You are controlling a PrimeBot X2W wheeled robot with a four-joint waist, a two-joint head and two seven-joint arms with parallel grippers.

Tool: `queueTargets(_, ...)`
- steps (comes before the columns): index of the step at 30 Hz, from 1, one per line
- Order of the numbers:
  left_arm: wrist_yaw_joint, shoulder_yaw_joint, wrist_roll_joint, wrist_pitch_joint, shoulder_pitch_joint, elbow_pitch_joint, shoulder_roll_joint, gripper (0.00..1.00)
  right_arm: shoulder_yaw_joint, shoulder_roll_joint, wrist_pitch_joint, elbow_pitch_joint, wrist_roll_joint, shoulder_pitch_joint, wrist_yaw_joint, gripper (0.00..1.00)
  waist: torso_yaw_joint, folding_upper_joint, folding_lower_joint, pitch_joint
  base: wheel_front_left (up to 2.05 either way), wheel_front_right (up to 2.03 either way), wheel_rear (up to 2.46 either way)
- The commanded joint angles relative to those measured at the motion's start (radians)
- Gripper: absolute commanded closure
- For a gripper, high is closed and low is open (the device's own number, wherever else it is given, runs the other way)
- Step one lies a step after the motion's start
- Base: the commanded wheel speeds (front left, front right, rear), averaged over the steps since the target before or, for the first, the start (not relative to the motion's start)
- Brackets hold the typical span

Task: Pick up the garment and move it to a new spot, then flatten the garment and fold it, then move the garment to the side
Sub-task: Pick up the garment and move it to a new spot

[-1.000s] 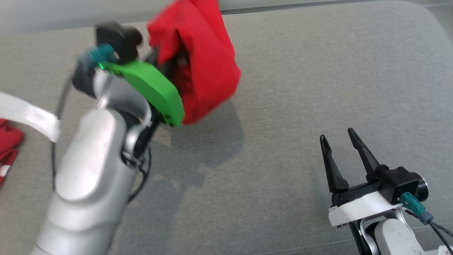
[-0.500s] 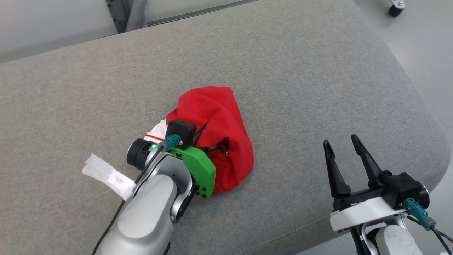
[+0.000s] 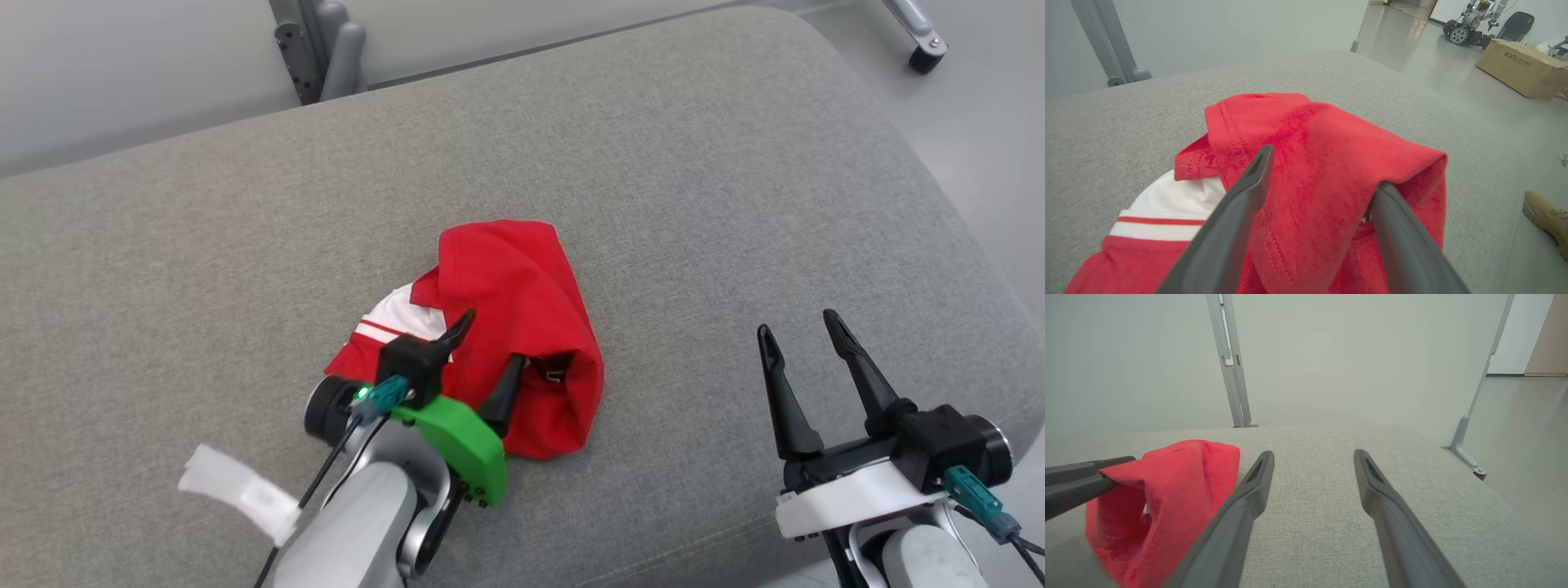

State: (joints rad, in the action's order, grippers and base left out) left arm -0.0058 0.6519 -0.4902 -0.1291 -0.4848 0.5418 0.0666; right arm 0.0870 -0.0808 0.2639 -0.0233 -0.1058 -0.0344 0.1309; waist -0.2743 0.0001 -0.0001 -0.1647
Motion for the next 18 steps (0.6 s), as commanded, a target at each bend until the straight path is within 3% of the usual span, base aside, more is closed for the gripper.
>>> queueTargets(1, 0.015, -0.004, 0.009, -0.005, 0.046, -0.030, 0.038, 0.00, -0.009, -0.008, 0.001, 0.013, 0.007, 0.015, 0.000, 0.00, 0.039, -0.0001, 0.0001, 0.044, 0.00, 0.00, 0.00)
queueTargets(10, 0.163, -0.113, -0.020, -0.073, 0.312, -0.372, 0.184, 0.00, -0.034, -0.054, 0.001, 0.068, 0.025, 0.078, 0.000, 0.00, 0.186, -0.0001, 0.0001, 0.132, 0.00, 0.00, 0.00)
queueTargets(18, 0.174, -0.209, 0.005, -0.136, 0.446, -0.385, 0.234, 0.00, -0.095, -0.075, 0.001, 0.064, 0.022, 0.141, 0.000, 0.00, 0.303, -0.0001, 0.0001, 0.176, 0.00, 0.00, 0.00)
